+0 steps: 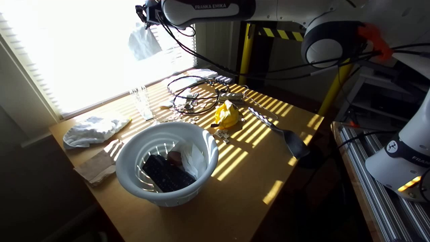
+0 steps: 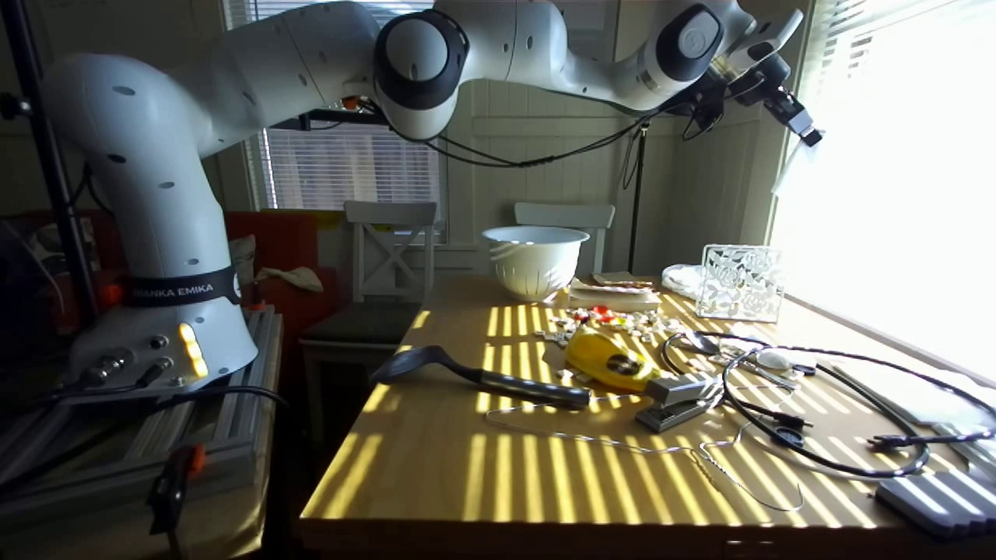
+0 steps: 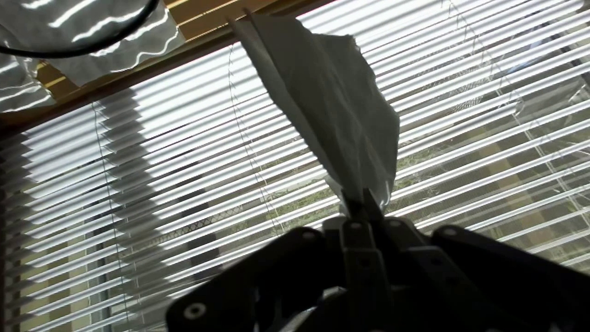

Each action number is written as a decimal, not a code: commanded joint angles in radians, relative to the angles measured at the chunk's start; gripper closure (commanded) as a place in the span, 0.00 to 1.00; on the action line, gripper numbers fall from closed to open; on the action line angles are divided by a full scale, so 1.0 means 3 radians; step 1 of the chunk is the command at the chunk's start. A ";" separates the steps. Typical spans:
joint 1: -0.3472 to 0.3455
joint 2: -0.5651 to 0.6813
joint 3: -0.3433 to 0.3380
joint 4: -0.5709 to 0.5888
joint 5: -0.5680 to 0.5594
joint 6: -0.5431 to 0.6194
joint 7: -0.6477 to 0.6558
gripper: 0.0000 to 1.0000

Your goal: Pick up the tissue, then place it on the white stand

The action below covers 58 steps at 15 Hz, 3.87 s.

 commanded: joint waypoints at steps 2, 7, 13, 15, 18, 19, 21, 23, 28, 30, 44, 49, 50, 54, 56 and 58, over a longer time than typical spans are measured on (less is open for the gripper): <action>-0.0029 -0.0001 0.0055 0.0011 -0.0065 -0.0009 0.0007 0.99; 0.0093 0.0079 -0.0192 0.0060 -0.0233 -0.0064 0.0452 1.00; 0.0395 0.0161 -0.0835 0.0100 -0.0858 -0.0335 0.1715 1.00; 0.0483 0.0169 -0.0881 0.0099 -0.1014 -0.0404 0.1902 1.00; 0.0588 0.0181 -0.0929 0.0097 -0.1214 -0.0506 0.2048 1.00; 0.0611 0.0181 -0.0931 0.0095 -0.1261 -0.0536 0.2067 1.00; 0.0652 0.0193 -0.0938 0.0096 -0.1336 -0.0597 0.2128 1.00; 0.0673 0.0209 -0.0912 0.0096 -0.1381 -0.0607 0.2118 1.00; 0.0634 0.0208 -0.0708 0.0096 -0.1283 -0.0471 0.1816 0.99; 0.0632 0.0206 -0.0706 0.0092 -0.1283 -0.0464 0.1805 0.99; 0.0830 0.0256 -0.0973 0.0089 -0.1569 -0.0944 0.2485 1.00; 0.0921 0.0274 -0.0984 0.0088 -0.1635 -0.0898 0.2493 1.00; 0.0934 0.0281 -0.0983 0.0087 -0.1637 -0.0882 0.2496 1.00; 0.0956 0.0310 -0.0986 0.0087 -0.1636 -0.0848 0.2539 1.00; 0.0966 0.0319 -0.1008 0.0089 -0.1658 -0.0860 0.2570 1.00; 0.0991 0.0317 -0.1075 0.0087 -0.1710 -0.0921 0.2645 1.00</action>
